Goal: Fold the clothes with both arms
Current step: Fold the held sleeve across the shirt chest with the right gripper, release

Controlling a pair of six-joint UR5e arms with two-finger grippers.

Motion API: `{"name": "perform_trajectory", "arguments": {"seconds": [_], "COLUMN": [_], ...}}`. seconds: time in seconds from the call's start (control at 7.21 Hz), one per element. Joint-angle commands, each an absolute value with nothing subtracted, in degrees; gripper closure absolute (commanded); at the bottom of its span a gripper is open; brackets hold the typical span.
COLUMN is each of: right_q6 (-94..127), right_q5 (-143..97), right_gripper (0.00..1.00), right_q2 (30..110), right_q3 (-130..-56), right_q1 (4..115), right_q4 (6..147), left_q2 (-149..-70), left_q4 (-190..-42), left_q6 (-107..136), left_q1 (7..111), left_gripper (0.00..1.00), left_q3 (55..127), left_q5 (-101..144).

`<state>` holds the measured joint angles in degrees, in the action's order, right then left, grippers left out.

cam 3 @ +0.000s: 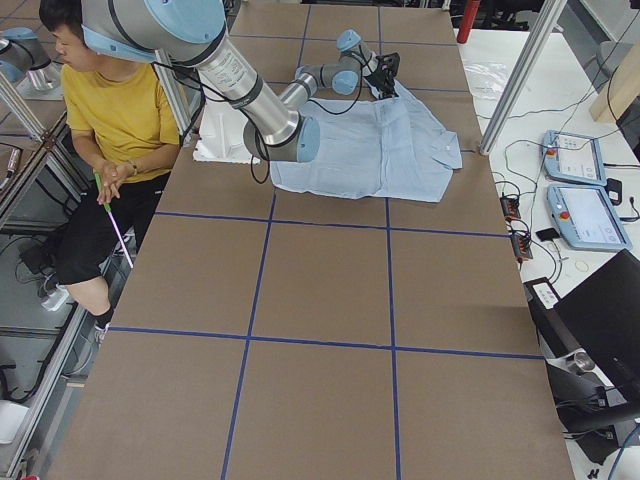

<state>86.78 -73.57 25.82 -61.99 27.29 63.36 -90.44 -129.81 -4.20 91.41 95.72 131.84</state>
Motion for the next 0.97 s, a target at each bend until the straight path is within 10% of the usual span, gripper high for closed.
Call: {"name": "perform_trajectory", "arguments": {"seconds": [0.0,0.42,0.83], "right_q6": [86.75,85.96,65.64], "right_q5": [-74.7,-85.52,-104.26], "right_gripper": [0.0,0.0,0.0], "right_q2": [22.69,22.21,42.12], "right_q3": [-58.81,-62.2,-86.65], "right_q1": [27.07,34.4,49.52], "right_q4": [63.89,75.73,86.26], "left_q2": [-90.44,-90.62,-87.82], "left_q4": [-129.73,-131.73,-152.2], "left_q6": [-3.96,-3.26,20.04], "left_q1": [91.41,89.49,77.73], "left_gripper": [0.0,0.0,0.0], "left_q3": [95.36,94.58,87.32], "left_q5": [131.92,131.92,130.87]}}
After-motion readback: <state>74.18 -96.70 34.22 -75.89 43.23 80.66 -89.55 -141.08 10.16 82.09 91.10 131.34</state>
